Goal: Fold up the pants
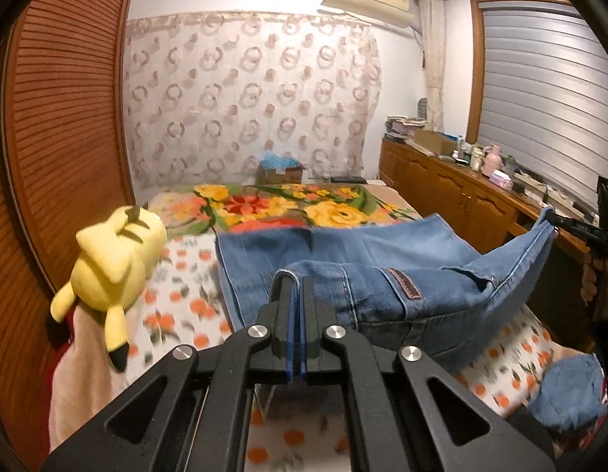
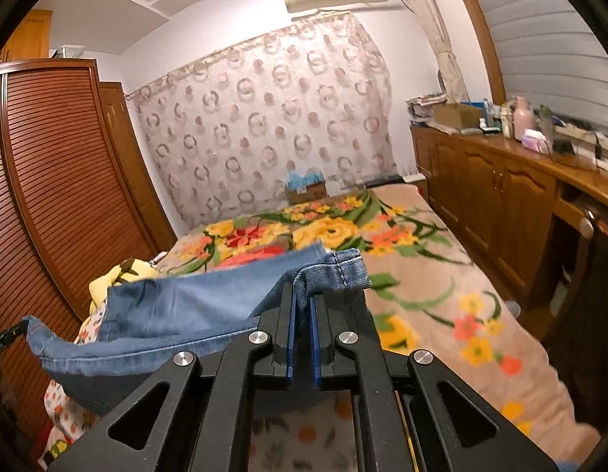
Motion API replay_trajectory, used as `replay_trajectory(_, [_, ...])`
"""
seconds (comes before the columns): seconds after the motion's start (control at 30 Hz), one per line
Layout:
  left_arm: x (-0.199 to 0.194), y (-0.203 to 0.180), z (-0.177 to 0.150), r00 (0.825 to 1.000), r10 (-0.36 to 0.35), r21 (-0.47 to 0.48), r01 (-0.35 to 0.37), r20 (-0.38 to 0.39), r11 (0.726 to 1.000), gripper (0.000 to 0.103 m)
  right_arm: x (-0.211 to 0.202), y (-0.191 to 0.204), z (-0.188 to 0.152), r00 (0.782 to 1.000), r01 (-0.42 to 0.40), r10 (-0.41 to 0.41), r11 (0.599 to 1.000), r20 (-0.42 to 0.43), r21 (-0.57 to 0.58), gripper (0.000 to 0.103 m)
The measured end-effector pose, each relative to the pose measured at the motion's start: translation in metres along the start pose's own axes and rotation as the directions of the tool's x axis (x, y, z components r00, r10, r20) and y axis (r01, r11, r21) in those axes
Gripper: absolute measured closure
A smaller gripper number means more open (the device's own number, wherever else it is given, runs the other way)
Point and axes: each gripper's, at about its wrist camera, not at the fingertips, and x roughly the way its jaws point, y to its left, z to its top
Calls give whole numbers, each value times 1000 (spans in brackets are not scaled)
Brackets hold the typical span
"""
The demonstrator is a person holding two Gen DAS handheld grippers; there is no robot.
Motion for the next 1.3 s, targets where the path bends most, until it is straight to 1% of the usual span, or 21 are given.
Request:
replay_trajectory(0.17, [30, 14, 27, 1000, 30, -7, -30, 2, 1000, 101, 41, 4, 13, 1000, -3, 2, 999, -6, -38, 97])
replay_trajectory(0.4, [75, 34, 61, 998, 65, -19, -65, 0, 998, 101, 102, 8, 42, 1000, -14, 13, 998, -12, -61, 97])
replay_trajectory(0.53, [119, 50, 74, 996, 80, -25, -81, -37, 996, 101, 145, 4, 50, 999, 1, -5, 997, -50, -81, 97])
replay_trajectory(0.7, [176, 64, 77, 991, 93, -22, -96, -101, 995, 101, 204, 4, 54, 992, 20, -34, 994, -124, -110, 97])
replay_trajectory(0.83, [213, 71, 72, 983, 100, -17, -104, -154, 994, 101, 254, 8, 48, 979, 49, -80, 986, -190, -160, 97])
replay_trajectory(0.97, [237, 73, 67, 976, 103, -9, -106, -193, 994, 101, 287, 10, 45, 967, 70, -111, 981, -229, -181, 97])
replay_trajectory(1.07, [245, 73, 65, 973, 101, 0, -103, -205, 995, 101, 311, 11, 46, 959, 72, -116, 982, -260, -174, 97])
replay_trajectory(1.1, [246, 73, 64, 973, 100, -1, -103, -208, 995, 101, 316, 12, 45, 957, 69, -114, 982, -267, -174, 97])
replay_trajectory(1.2, [247, 75, 62, 974, 79, -13, -83, -213, 996, 100, 320, 12, 60, 953, 73, -121, 981, -278, -177, 97])
replay_trajectory(1.23, [248, 77, 61, 973, 75, -17, -80, -218, 997, 99, 322, 12, 60, 952, 73, -120, 982, -281, -171, 97])
replay_trajectory(1.3, [247, 81, 61, 971, 75, -24, -82, -226, 996, 94, 313, 7, 66, 954, 70, -111, 986, -278, -153, 97])
